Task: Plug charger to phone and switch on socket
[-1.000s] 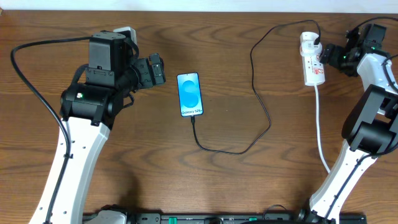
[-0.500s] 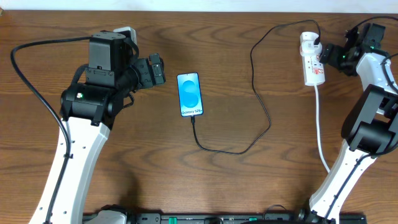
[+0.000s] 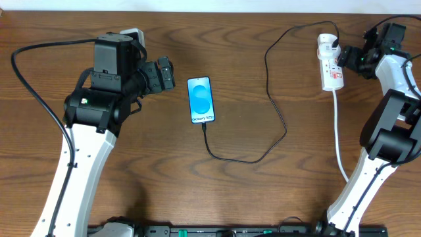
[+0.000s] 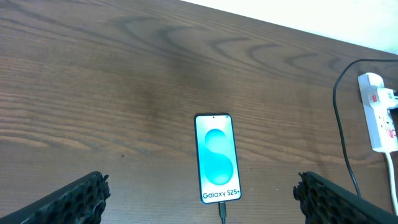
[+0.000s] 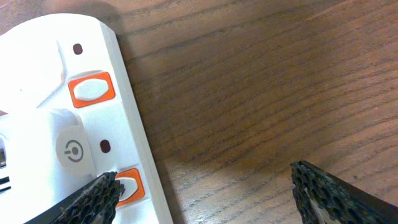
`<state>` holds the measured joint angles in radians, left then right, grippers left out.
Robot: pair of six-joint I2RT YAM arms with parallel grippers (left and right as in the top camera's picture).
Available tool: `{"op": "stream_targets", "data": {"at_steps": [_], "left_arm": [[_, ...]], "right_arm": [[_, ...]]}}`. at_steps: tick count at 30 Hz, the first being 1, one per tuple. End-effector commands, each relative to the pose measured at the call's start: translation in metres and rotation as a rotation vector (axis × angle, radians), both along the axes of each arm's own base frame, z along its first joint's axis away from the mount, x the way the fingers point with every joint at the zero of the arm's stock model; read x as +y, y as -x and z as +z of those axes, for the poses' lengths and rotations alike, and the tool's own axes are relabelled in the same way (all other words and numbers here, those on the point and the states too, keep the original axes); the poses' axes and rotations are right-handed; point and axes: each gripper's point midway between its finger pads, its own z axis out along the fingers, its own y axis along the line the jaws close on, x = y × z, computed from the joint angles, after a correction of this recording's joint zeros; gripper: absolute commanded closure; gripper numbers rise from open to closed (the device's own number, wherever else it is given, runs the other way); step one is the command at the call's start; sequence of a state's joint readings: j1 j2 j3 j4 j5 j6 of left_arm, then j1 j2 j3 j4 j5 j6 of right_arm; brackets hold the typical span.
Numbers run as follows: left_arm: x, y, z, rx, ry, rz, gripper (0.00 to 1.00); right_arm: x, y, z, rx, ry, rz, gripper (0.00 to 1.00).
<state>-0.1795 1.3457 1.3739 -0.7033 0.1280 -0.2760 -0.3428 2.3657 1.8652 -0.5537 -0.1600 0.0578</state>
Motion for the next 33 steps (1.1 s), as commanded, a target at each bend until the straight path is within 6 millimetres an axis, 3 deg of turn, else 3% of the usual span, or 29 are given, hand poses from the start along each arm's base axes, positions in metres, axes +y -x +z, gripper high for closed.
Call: {"op": "stream_targets", "data": {"at_steps": [1,24,29,33], "left_arm": [[0.002,0.0,0.003,-0.011,-0.012,0.0,0.02],[0.002,0.0,0.003,-0.011,-0.012,0.0,0.02],[0.002,0.0,0.003,-0.011,-0.012,0.0,0.02],[0.002,0.0,0.003,-0.011,-0.012,0.0,0.02]], "right_arm": [[0.05,0.009,-0.042,0.097,-0.06,0.12,0.12],[0.084,0.008,-0.045,0.111,-0.098,0.201,0.13],[0.089,0.008,-0.044,0.105,-0.123,0.213,0.35],[0.089,0.009,-0.044,0.109,-0.125,0.212,0.43]]}}
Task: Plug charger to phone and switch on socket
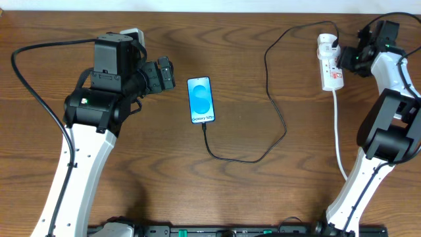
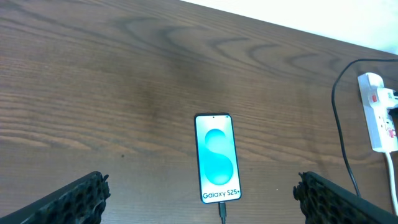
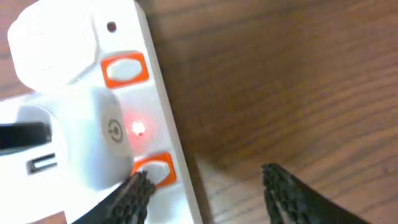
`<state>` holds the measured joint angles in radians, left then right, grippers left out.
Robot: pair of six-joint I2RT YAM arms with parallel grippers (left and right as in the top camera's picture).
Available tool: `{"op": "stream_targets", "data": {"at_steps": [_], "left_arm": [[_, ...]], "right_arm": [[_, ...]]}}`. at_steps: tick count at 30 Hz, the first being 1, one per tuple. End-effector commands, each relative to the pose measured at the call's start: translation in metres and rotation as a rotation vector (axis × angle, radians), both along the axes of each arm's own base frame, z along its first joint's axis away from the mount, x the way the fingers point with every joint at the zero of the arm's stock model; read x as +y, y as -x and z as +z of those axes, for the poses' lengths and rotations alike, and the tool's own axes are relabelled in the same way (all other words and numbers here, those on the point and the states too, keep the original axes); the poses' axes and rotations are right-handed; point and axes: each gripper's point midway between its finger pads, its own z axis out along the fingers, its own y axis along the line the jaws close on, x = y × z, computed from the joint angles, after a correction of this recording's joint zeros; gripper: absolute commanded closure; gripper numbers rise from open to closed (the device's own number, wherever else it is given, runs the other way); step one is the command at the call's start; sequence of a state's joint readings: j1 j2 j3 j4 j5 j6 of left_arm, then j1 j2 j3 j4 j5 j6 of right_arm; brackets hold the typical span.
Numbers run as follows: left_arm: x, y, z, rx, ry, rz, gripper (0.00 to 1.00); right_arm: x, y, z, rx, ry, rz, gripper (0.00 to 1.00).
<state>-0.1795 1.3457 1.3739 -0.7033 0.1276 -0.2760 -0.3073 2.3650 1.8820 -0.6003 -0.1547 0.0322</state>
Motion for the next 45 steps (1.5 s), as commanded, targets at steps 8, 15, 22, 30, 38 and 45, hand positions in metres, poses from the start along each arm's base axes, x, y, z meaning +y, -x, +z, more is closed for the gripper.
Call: {"op": "stream_targets", "data": {"at_steps": [8,15,22,30,38,45], "left_arm": [[0.002,0.0,0.003,-0.011,-0.012,0.0,0.02],[0.002,0.0,0.003,-0.011,-0.012,0.0,0.02],[0.002,0.0,0.003,-0.01,-0.012,0.0,0.02],[0.002,0.0,0.003,-0.01,-0.012,0.0,0.02],[0.002,0.0,0.003,-0.01,-0.012,0.0,0.02],[0.002,0.0,0.003,-0.01,-0.012,0.0,0.01]], "right_arm": [[0.07,0.01,-0.045,0.083,-0.14,0.159,0.41],[0.056,0.013,-0.027,0.075,-0.146,0.115,0.26],[0.031,0.025,0.043,0.013,-0.126,0.068,0.24],[0.019,0.052,0.156,-0.124,-0.064,0.038,0.23],[0.04,0.113,0.247,-0.186,-0.024,0.049,0.2],[0.06,0.171,0.298,-0.22,0.002,0.069,0.13]]}}
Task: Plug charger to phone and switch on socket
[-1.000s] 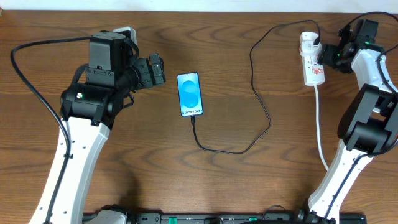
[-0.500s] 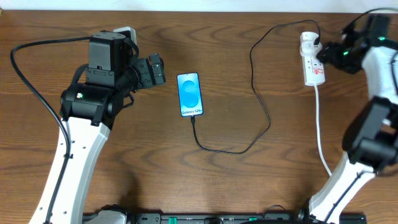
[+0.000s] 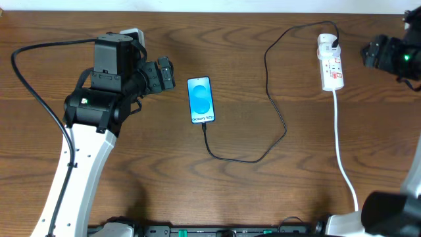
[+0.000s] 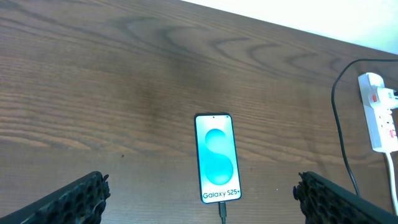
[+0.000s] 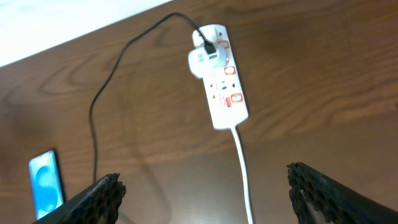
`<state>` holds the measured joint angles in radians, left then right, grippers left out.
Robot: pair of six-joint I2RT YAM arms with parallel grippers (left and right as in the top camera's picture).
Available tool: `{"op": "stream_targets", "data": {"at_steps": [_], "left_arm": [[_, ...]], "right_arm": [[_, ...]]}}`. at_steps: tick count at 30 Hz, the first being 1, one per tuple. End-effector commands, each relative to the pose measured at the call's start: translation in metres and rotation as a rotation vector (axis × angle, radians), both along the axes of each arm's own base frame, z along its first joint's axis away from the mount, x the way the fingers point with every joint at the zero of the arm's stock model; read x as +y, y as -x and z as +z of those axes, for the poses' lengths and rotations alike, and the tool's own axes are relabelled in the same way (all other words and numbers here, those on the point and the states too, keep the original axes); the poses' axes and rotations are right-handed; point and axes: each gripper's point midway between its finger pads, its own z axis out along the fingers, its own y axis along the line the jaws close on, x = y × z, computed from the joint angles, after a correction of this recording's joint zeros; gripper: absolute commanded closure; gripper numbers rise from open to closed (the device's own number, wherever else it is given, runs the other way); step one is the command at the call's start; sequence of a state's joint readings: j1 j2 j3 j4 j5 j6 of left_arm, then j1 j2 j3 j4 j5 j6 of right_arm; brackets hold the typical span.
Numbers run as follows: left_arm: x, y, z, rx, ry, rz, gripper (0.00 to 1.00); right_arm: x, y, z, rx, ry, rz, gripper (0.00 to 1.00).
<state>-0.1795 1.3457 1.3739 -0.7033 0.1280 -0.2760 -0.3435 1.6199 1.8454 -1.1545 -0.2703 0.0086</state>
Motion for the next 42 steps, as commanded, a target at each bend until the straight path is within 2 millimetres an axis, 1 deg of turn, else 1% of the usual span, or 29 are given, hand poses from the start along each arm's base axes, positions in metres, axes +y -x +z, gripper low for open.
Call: {"op": "stream_targets", "data": {"at_steps": [1,3,5,7,10,13,17,20,24,30,34,37,40,42], "left_arm": [[0.002,0.0,0.003,-0.01,-0.012,0.0,0.02],[0.002,0.0,0.003,-0.01,-0.012,0.0,0.02],[0.002,0.0,0.003,-0.01,-0.012,0.0,0.01],[0.002,0.0,0.003,-0.01,-0.012,0.0,0.02],[0.002,0.0,0.003,-0.01,-0.012,0.0,0.02],[0.002,0.0,0.003,-0.01,-0.012,0.0,0.02],[0.002,0.0,0.003,-0.01,-0.012,0.0,0.02],[0.002,0.0,0.003,-0.01,-0.012,0.0,0.01],[0.002,0.0,0.003,-0.01,-0.012,0.0,0.02],[0.002,0.0,0.003,-0.01,-0.012,0.0,0.02],[0.002,0.0,0.003,-0.01,-0.012,0.0,0.02],[0.002,0.0,0.003,-0.01,-0.012,0.0,0.02],[0.002,0.0,0.003,-0.01,-0.012,0.0,0.01],[0.002,0.0,0.003,-0.01,-0.012,0.0,0.02]], "right_arm": [[0.01,0.025,0.028,-0.045,0.034,0.02,0.11],[0.015,0.041,0.036,-0.045,0.044,0.033,0.09],[0.021,0.057,0.042,-0.04,0.055,0.05,0.05],[0.026,0.07,0.045,-0.031,0.059,0.059,0.02],[0.032,0.088,0.047,-0.012,0.054,0.062,0.01],[0.039,0.104,0.046,0.017,0.038,0.066,0.01],[0.049,0.12,0.042,0.062,0.0,0.08,0.01],[0.052,0.129,0.037,0.102,-0.021,0.071,0.01],[0.058,0.148,0.027,0.188,-0.054,0.071,0.01],[0.061,0.155,0.023,0.222,-0.068,0.072,0.01],[0.062,0.156,0.023,0.218,-0.054,0.106,0.01],[0.071,0.154,0.027,0.186,-0.057,0.195,0.01],[0.086,0.156,0.034,0.134,-0.067,0.309,0.01],[0.09,0.158,0.038,0.107,-0.062,0.341,0.01]]}}
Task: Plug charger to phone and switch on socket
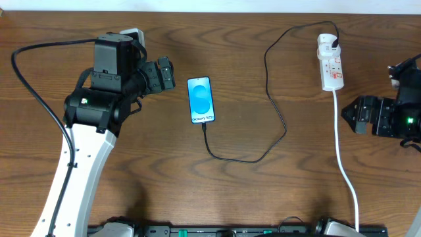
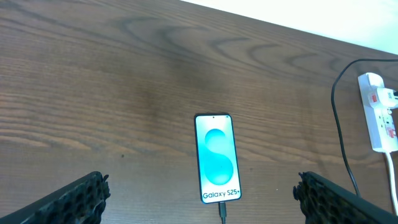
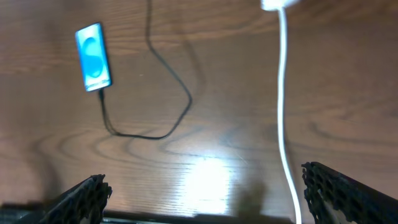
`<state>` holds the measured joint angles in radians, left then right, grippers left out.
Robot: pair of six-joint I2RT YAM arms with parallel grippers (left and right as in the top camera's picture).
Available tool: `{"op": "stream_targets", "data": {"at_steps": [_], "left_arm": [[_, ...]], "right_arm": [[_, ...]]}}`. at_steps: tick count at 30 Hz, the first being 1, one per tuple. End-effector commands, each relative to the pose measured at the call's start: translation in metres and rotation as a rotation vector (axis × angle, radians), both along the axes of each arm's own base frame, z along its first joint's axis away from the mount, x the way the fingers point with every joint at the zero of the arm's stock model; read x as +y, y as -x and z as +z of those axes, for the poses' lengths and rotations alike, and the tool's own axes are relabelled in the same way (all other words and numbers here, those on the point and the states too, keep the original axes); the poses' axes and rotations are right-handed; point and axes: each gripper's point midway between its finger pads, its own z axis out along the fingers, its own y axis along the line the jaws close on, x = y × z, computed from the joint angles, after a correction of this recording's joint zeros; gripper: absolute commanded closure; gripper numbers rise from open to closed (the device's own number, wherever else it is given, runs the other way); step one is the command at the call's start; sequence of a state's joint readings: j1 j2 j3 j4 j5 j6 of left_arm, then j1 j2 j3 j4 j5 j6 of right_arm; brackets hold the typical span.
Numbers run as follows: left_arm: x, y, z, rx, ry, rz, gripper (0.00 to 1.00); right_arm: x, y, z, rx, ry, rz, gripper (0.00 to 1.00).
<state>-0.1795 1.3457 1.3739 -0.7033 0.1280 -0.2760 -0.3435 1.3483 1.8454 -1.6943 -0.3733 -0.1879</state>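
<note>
The phone lies face up with its blue screen lit, left of the table's middle. A black charger cable runs from its lower end in a loop up to the white adapter plugged into the power strip at the back right. My left gripper hangs open just left of the phone, which lies between its fingers in the left wrist view, phone and strip both showing. My right gripper is open, below and right of the strip, empty. Its view shows the phone and cable from high up.
The strip's white cord runs down the right side of the wooden table to the front edge, just left of my right gripper. It also crosses the right wrist view as a white cord. A black lead trails from my left arm at far left.
My right gripper has moved from beside the power strip at the back right to a spot nearer the front, below the strip and higher above the table. Left arm, phone and cable are unchanged.
My right gripper was close on the strip's orange switches with no lamp lit. Then a red lamp glowed beside the lower switch. Then the gripper was drawn back to the right of the strip, and now it hangs further forward. The phone stayed plugged in throughout.
</note>
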Motion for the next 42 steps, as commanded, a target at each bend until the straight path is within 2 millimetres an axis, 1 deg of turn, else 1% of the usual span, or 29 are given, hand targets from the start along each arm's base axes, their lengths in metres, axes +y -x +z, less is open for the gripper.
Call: {"op": "stream_targets", "data": {"at_steps": [1,5,7,10,12,14,16,19,21,24,33,41,42], "left_arm": [[0.002,0.0,0.003,-0.01,-0.012,0.0,0.02],[0.002,0.0,0.003,-0.01,-0.012,0.0,0.02],[0.002,0.0,0.003,-0.01,-0.012,0.0,0.02],[0.002,0.0,0.003,-0.01,-0.012,0.0,0.02],[0.002,0.0,0.003,-0.01,-0.012,0.0,0.01],[0.002,0.0,0.003,-0.01,-0.012,0.0,0.02],[0.002,0.0,0.003,-0.01,-0.012,0.0,0.02],[0.002,0.0,0.003,-0.01,-0.012,0.0,0.02],[0.002,0.0,0.003,-0.01,-0.012,0.0,0.02],[0.002,0.0,0.003,-0.01,-0.012,0.0,0.02],[0.002,0.0,0.003,-0.01,-0.012,0.0,0.02],[0.002,0.0,0.003,-0.01,-0.012,0.0,0.01],[0.002,0.0,0.003,-0.01,-0.012,0.0,0.02]], "right_arm": [[0.019,0.008,0.016,-0.101,-0.014,0.13,0.01],[0.026,0.019,0.028,-0.167,0.011,0.169,0.01],[0.028,0.022,0.032,-0.196,0.024,0.19,0.01],[0.032,0.019,0.045,-0.307,0.077,0.23,0.01],[0.034,0.014,0.05,-0.386,0.128,0.24,0.01],[0.033,0.007,0.052,-0.46,0.164,0.203,0.01],[0.031,0.003,0.049,-0.51,0.179,0.132,0.01],[0.027,-0.003,0.036,-0.578,0.179,0.04,0.01],[0.027,-0.008,0.025,-0.64,0.183,0.017,0.01],[0.033,-0.012,0.008,-0.748,0.189,0.035,0.01],[0.046,-0.01,-0.044,-1.01,0.213,0.048,0.01],[0.06,-0.008,-0.099,-1.167,0.189,0.075,0.01],[0.061,-0.008,-0.104,-1.179,0.187,0.075,0.01]]}}
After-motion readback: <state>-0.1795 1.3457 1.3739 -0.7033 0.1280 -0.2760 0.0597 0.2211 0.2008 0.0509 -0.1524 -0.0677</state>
